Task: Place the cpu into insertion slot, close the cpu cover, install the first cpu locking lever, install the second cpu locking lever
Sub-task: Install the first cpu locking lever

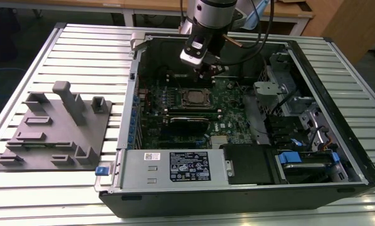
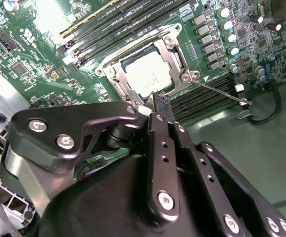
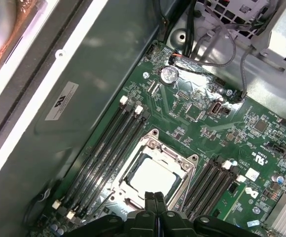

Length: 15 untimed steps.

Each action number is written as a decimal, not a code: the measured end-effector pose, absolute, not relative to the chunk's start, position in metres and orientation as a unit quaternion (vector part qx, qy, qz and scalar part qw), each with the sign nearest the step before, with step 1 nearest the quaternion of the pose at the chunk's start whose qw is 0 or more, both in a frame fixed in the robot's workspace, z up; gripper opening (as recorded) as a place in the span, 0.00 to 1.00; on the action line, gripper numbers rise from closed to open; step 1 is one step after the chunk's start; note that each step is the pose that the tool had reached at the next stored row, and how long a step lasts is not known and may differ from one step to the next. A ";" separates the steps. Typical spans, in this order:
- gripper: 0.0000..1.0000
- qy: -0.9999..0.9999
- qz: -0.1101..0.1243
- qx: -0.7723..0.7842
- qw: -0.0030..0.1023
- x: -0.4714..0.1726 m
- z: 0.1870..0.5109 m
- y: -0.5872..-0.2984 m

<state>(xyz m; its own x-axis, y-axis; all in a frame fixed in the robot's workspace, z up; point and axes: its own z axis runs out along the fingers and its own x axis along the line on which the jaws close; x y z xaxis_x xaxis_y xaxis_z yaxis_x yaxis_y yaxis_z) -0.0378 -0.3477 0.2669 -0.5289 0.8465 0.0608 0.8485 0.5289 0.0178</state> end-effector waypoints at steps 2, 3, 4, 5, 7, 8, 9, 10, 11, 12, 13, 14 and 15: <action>0.11 -0.875 -0.023 -0.483 0.022 -0.038 0.267 -0.348; 0.11 -0.875 -0.022 -0.483 0.022 -0.038 0.267 -0.348; 0.11 -0.875 -0.022 -0.483 0.022 -0.038 0.267 -0.348; 0.11 -0.875 -0.022 -0.483 0.022 -0.038 0.267 -0.348; 0.11 -0.875 -0.022 -0.483 0.022 -0.038 0.267 -0.348; 0.11 -0.875 -0.022 -0.483 0.022 -0.038 0.267 -0.348; 0.11 -0.875 -0.022 -0.483 0.022 -0.038 0.267 -0.348; 0.11 -0.875 -0.022 -0.483 0.022 -0.038 0.267 -0.348; 0.11 -0.875 -0.022 -0.483 0.022 -0.038 0.267 -0.348; 0.11 -0.875 -0.022 -0.482 0.022 -0.038 0.267 -0.348; 0.11 -0.876 -0.022 -0.482 0.022 -0.038 0.267 -0.348; 0.11 -0.876 -0.022 -0.481 0.022 -0.038 0.267 -0.348; 0.11 -0.877 -0.022 -0.480 0.022 -0.038 0.267 -0.348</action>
<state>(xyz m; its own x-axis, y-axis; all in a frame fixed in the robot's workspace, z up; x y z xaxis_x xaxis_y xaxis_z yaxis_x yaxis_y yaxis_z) -0.0378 -0.3477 0.2669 -0.5385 0.8404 0.0608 0.8425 0.5385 0.0177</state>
